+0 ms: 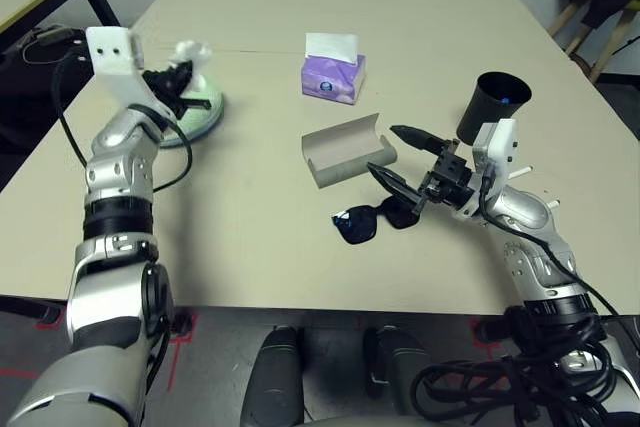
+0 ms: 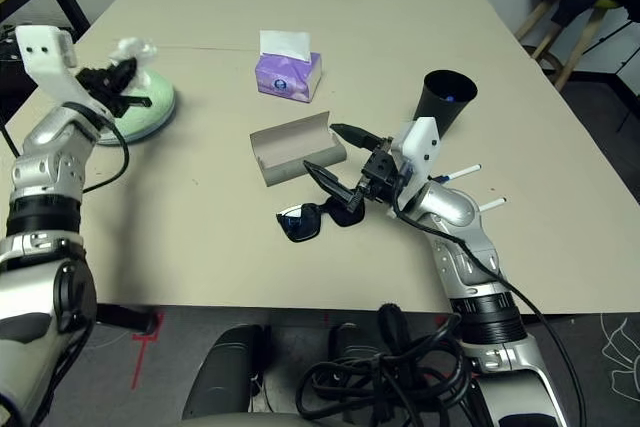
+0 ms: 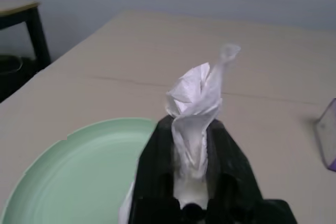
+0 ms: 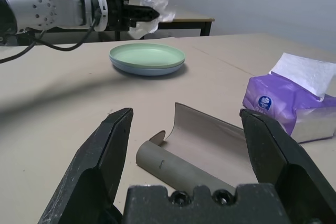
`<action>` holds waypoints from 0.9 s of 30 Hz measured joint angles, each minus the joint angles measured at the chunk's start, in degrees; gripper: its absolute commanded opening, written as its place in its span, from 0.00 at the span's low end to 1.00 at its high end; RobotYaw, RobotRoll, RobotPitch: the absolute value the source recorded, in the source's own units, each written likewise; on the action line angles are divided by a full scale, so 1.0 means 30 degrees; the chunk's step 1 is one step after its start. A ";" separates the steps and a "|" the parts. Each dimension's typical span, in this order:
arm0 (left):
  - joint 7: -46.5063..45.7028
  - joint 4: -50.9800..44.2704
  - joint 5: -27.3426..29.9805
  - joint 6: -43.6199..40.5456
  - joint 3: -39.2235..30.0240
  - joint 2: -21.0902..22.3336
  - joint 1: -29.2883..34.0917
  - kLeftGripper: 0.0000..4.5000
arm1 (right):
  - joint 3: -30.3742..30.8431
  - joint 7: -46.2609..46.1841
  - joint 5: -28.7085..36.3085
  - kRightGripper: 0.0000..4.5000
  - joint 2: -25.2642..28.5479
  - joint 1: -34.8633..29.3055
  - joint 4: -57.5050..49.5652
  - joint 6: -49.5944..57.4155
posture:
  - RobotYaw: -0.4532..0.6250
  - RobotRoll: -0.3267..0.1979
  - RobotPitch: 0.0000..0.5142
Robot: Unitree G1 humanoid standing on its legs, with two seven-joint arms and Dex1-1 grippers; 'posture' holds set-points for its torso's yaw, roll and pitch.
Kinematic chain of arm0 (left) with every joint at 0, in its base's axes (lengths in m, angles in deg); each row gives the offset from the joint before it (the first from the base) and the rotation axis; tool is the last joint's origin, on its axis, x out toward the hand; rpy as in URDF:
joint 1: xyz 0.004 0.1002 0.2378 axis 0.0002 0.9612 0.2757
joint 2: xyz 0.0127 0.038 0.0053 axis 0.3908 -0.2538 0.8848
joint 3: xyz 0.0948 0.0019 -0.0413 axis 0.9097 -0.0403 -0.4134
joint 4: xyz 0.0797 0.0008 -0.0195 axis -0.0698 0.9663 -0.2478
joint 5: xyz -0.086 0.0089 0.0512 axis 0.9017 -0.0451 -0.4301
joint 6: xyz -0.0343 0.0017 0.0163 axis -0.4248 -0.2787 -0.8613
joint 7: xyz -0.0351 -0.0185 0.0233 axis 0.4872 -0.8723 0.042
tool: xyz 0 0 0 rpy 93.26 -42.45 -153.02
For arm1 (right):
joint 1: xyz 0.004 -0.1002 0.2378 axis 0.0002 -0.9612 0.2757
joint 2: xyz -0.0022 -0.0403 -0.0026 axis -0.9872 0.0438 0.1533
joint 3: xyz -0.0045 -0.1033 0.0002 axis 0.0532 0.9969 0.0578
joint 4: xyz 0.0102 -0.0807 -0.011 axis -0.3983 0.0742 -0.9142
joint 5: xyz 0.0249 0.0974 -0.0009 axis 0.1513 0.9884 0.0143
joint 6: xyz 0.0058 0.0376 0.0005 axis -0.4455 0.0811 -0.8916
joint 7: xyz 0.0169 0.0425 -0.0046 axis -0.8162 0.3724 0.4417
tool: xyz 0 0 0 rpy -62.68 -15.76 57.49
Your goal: Organize and tidy the items on the table.
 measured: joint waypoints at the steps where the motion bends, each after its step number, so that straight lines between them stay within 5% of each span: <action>1: -0.0289 0.0817 -0.0207 0.0364 0.0039 -0.0005 -0.0204 0.49 | -0.0003 -0.0007 -0.0004 1.00 0.0004 -0.0001 -0.0001 -0.0013 | 0.52 0.62 0.19; 7: -0.0589 0.4424 -0.1094 0.2162 0.0468 -0.0005 -0.0983 0.99 | -0.0005 -0.0298 -0.0008 1.00 0.0009 -0.0106 -0.0088 -0.0011 | 0.50 0.62 0.19; 15: 0.2715 0.3611 -0.0957 0.3371 0.0825 -0.0042 -0.0684 0.99 | 0.0011 -0.0933 -0.0062 1.00 0.0135 -0.0152 -0.0262 0.0553 | 0.53 0.62 0.21; 24: 1.4696 -0.6854 0.2044 0.2165 0.2938 0.0663 0.7466 0.99 | 0.1930 -0.2071 -0.1889 1.00 0.1772 0.2576 -0.1143 0.7057 | 0.54 0.62 0.24; 27: 1.7511 -0.8600 0.3275 0.1774 0.3052 0.1106 0.8626 0.99 | 0.2764 -0.1815 -0.1919 1.00 0.2572 0.3660 -0.2605 0.9859 | 0.54 0.62 0.26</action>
